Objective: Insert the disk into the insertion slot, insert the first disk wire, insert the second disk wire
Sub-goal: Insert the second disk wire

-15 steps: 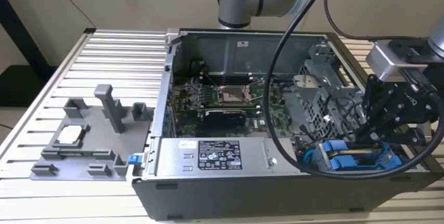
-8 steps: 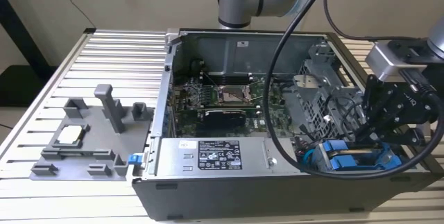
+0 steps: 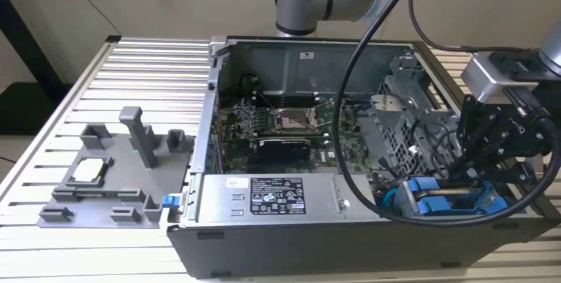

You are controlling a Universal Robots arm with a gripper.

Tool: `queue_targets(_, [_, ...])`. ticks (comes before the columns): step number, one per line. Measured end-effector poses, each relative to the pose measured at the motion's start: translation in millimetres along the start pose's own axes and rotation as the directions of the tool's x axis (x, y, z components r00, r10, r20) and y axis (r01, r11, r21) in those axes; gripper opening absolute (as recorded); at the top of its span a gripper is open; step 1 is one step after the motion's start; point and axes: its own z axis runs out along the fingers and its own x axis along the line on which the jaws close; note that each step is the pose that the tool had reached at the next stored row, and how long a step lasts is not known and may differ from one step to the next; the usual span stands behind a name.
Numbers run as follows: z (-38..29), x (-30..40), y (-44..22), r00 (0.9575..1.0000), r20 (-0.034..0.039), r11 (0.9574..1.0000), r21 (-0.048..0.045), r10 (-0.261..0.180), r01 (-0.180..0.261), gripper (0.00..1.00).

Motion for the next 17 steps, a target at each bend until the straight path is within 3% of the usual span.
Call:
queue_targets(5, [-3.2,-0.2,0.2,1.0000,0.0009,1.0000,-0.0011,0.000,0.000,0.16])
queue_targets(9, [-15.0,-0.7,1.1,1.0000,0.0001,1.0000,-0.0014,0.000,0.000,0.16])
queue_targets(14, [-18.1,-0.8,1.3,1.0000,-0.0002,1.0000,-0.0014,0.000,0.000,0.18])
queue_targets(17, [-25.7,-1.2,2.1,1.0000,-0.0001,1.0000,-0.0014,0.000,0.000,0.24])
